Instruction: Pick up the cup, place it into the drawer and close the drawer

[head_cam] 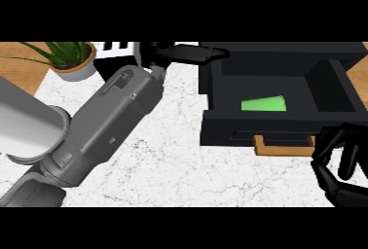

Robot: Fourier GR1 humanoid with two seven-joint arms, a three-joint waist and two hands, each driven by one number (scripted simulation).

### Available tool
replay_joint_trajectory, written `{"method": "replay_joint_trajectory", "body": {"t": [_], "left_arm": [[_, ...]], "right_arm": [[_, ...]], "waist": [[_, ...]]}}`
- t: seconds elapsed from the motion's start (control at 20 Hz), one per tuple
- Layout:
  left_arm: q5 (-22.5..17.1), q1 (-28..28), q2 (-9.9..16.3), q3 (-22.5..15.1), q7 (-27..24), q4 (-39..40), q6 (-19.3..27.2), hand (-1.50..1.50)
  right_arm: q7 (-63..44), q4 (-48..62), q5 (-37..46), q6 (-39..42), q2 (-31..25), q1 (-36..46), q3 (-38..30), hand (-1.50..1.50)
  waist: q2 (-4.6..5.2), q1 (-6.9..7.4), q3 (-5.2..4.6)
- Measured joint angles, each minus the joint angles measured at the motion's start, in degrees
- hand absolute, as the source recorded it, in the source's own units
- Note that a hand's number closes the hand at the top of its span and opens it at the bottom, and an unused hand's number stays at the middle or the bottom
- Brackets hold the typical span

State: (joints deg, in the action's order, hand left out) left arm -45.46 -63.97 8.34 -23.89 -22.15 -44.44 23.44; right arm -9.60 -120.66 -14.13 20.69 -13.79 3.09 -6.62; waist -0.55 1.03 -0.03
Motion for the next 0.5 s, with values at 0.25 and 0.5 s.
{"method": "replay_joint_trajectory", "body": {"t": [0.25,0.5], "left_arm": [[0.06,10.51,5.01,0.12,1.60,-11.19,0.99,-1.50],[-0.48,21.80,11.85,1.22,4.30,-23.37,-0.43,-1.50]], "right_arm": [[0.76,-0.35,5.57,1.80,-1.71,-1.75,1.64,1.50],[0.26,1.20,10.34,1.49,-1.78,-1.50,3.10,1.50]], "waist": [[-0.09,0.65,0.01],[0.07,0.60,0.02]]}}
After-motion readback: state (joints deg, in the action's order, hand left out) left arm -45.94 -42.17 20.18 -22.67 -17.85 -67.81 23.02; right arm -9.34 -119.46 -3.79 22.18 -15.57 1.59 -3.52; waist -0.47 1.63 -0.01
